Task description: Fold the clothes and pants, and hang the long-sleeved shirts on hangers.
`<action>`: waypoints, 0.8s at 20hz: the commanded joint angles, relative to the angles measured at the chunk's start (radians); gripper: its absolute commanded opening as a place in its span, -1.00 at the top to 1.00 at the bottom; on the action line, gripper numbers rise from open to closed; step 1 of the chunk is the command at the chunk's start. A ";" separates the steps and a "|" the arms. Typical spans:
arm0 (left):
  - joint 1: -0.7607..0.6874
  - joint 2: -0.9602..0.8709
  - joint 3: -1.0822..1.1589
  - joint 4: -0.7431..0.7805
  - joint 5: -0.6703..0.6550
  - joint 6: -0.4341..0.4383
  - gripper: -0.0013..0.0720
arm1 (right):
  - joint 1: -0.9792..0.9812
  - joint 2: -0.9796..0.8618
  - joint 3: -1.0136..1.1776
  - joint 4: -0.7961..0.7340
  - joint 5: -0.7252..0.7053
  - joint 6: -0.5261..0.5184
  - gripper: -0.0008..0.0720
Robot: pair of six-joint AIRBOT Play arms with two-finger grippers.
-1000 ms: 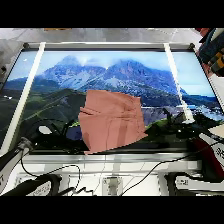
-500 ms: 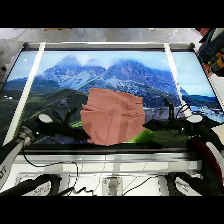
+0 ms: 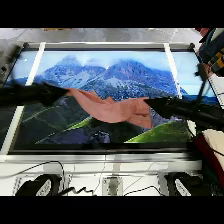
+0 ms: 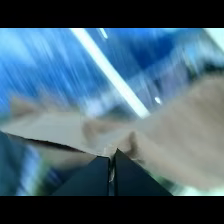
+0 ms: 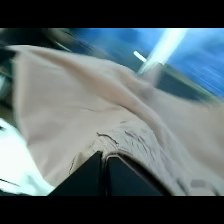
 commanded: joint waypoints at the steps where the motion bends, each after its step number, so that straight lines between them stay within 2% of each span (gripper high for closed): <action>1: 0.066 0.237 0.044 0.042 0.129 -0.010 0.90 | 0.103 0.105 0.053 0.145 -0.012 0.124 0.92; 5: 0.089 0.415 0.043 0.181 0.281 -0.027 0.90 | 0.235 0.182 0.053 0.155 -0.162 0.280 0.92; 8: 0.089 0.405 -0.006 0.220 0.257 -0.127 0.90 | 0.309 0.149 0.038 -0.017 -0.325 0.434 0.92; 11: 0.075 0.307 -0.168 0.203 0.232 -0.169 0.90 | 0.364 0.024 -0.031 -0.238 -0.454 0.644 0.92; 13: 0.042 0.193 -0.299 0.157 0.284 -0.168 0.90 | 0.364 -0.103 -0.071 -0.293 -0.557 0.667 0.92; 16: -0.064 -0.021 -0.416 0.145 0.455 -0.138 0.90 | 0.362 -0.323 -0.084 -0.294 -0.768 0.666 0.92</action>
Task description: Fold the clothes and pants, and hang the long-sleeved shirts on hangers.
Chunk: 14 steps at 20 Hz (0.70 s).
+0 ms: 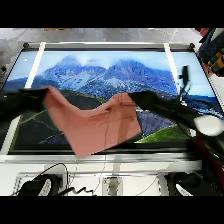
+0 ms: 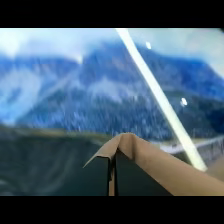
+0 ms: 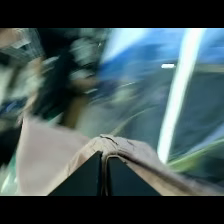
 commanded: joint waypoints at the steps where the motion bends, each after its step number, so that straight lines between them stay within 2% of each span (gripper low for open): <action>1: -0.100 -0.232 -0.115 -0.021 0.140 0.006 0.90 | 0.011 -0.234 -0.023 -0.065 -0.270 0.057 0.92; 2: -0.121 -0.300 -0.114 -0.021 0.140 0.006 0.90 | 0.000 -0.296 -0.023 -0.064 -0.298 0.057 0.92; 4: -0.144 -0.397 -0.114 -0.021 0.082 0.002 0.90 | -0.062 -0.371 -0.023 -0.074 -0.226 0.056 0.92; 7: -0.193 -0.472 -0.117 -0.021 -0.090 -0.022 0.90 | -0.215 -0.389 -0.022 -0.188 -0.030 0.045 0.92; 10: -0.299 -0.502 -0.122 -0.021 -0.135 -0.095 0.90 | -0.361 -0.390 -0.021 -0.360 0.227 0.043 0.92; 13: -0.404 -0.541 -0.133 -0.011 -0.132 -0.099 0.90 | -0.426 -0.392 -0.023 -0.527 0.478 -0.080 0.92; 14: -0.421 -0.558 -0.133 -0.005 -0.121 -0.099 0.90 | -0.427 -0.392 -0.026 -0.548 0.519 -0.124 0.92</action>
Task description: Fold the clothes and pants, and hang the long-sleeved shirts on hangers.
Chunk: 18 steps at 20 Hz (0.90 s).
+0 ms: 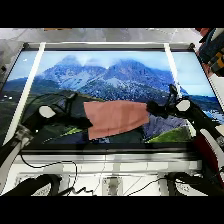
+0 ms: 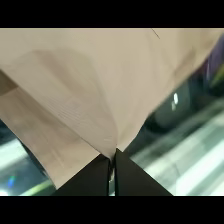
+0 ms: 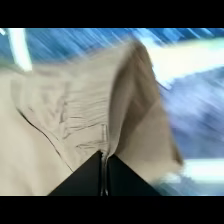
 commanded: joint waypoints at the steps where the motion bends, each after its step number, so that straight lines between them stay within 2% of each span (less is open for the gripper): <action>1: -0.081 -0.061 -0.006 0.014 0.005 -0.020 0.88 | -0.058 -0.008 -0.006 -0.157 0.247 -0.159 0.83; 2: -0.081 -0.072 -0.006 0.014 0.032 -0.020 0.67 | -0.058 -0.008 -0.006 -0.157 0.241 -0.182 0.29; 3: -0.073 -0.076 -0.006 0.013 0.056 -0.021 -0.24 | -0.058 -0.008 -0.005 -0.156 0.220 -0.182 -0.51; 4: -0.069 -0.075 -0.005 0.013 0.067 -0.023 -0.97 | -0.058 -0.008 -0.004 -0.156 0.184 -0.182 -0.73; 7: -0.060 -0.074 -0.005 0.014 0.066 -0.023 -0.95 | -0.077 -0.013 0.003 -0.149 0.082 -0.159 -0.73; 10: -0.060 -0.074 -0.005 0.013 0.066 -0.023 -0.95 | -0.159 -0.090 0.071 -0.088 0.134 -0.159 -0.73; 14: -0.060 -0.074 -0.005 0.014 0.081 -0.020 -0.95 | -0.249 -0.280 0.171 0.097 0.318 -0.323 -0.73; 18: -0.060 -0.075 -0.005 0.015 0.133 -0.020 -0.95 | -0.248 -0.449 0.191 0.248 0.348 -0.482 -0.73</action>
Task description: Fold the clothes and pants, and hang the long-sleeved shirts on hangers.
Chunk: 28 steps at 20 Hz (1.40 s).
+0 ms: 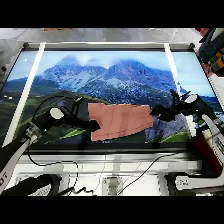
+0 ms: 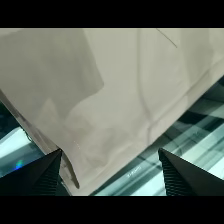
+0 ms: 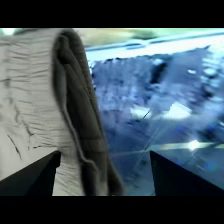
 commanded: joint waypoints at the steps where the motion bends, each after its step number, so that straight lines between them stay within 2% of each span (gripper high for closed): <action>1: -0.001 0.000 -0.001 0.011 0.066 0.001 -0.95 | -0.014 -0.148 0.024 0.202 0.066 -0.176 -0.73; 3: -0.001 -0.001 -0.001 0.075 0.119 0.000 -0.95 | -0.013 -0.200 0.024 0.315 0.080 -0.246 -0.72; 4: -0.001 -0.001 -0.001 0.106 0.140 0.000 -0.95 | -0.007 -0.212 0.024 0.356 0.085 -0.281 -0.62; 6: -0.001 -0.001 -0.001 0.146 0.167 0.001 -0.95 | 0.027 -0.213 0.024 0.377 0.080 -0.357 -0.16; 8: -0.001 0.000 -0.001 0.151 0.190 0.001 -0.95 | 0.071 -0.210 0.026 0.378 0.078 -0.389 0.27; 9: -0.001 0.000 0.000 0.151 0.193 0.001 -0.94 | 0.089 -0.207 0.038 0.376 0.084 -0.390 0.65; 11: 0.000 0.005 0.010 0.159 0.191 0.001 -0.95 | 0.111 -0.175 0.084 0.376 0.088 -0.389 0.82; 14: 0.000 0.046 0.062 0.217 0.188 0.001 -0.95 | 0.107 -0.027 0.167 0.363 0.068 -0.332 0.91; 16: 0.002 0.098 0.103 0.270 0.189 0.001 -0.94 | 0.087 0.114 0.222 0.279 0.047 -0.237 0.91; 19: 0.011 0.211 0.151 0.338 0.190 0.000 -0.94 | 0.037 0.348 0.291 0.019 0.052 -0.029 0.91; 23: 0.030 0.362 0.155 0.338 0.223 0.000 -0.94 | -0.060 0.650 0.310 -0.319 0.081 0.259 0.91; 25: 0.031 0.411 0.155 0.337 0.235 0.000 -0.94 | -0.114 0.763 0.310 -0.454 0.161 0.286 0.91; 28: 0.031 0.453 0.155 0.337 0.237 0.000 -0.94 | -0.209 0.882 0.310 -0.712 0.375 0.286 0.91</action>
